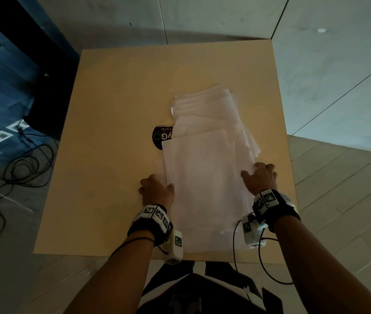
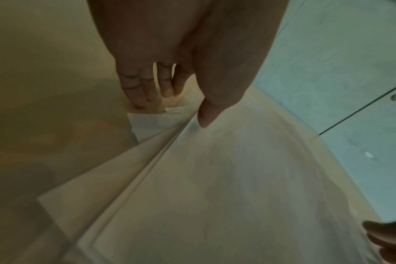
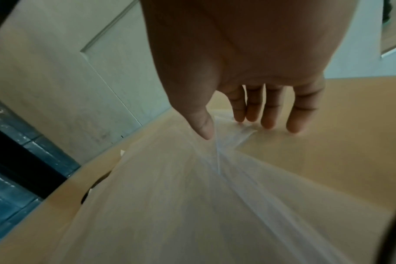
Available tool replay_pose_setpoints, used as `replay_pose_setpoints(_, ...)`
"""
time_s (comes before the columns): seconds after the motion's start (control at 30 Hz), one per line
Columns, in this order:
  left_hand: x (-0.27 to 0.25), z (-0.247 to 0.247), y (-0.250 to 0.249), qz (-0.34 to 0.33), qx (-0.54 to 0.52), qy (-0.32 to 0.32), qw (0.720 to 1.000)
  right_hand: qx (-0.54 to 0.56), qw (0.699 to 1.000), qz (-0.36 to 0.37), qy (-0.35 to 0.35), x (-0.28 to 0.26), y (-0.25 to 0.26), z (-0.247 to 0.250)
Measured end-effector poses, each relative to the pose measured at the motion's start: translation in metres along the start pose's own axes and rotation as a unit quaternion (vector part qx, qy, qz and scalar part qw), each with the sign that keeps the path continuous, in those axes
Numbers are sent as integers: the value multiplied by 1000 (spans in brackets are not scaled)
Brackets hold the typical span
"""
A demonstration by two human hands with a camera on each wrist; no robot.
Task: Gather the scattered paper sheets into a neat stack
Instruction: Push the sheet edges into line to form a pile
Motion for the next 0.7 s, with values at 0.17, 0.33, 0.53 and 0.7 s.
replay_pose_setpoints(0.17, -9, -8, -2, -9, 10, 1, 1000, -6, 1000, 3, 6, -18, -9, -16)
replay_pose_setpoints(0.33, -13, -17, -8, -21, 0, 27, 999, 17, 999, 6, 36, -30, -7, -30)
replay_pose_setpoints(0.53, -19, -13, 16, -10, 15, 4, 1000, -2, 1000, -24, 14, -49, -31, -23)
replay_pose_setpoints(0.7, -28, -27, 18, -35, 39, 39, 998, 8, 998, 3, 59, -66, -32, -35)
Point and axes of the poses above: each hand's wrist, its own x-axis towards the middle knuckle, its own z-axis out of the back of the hand, y = z × x, the point moved 3 cm from there along x, towards the middle knuckle, and after that the axes turned 7 degrees about y, right-handed, at the moved point
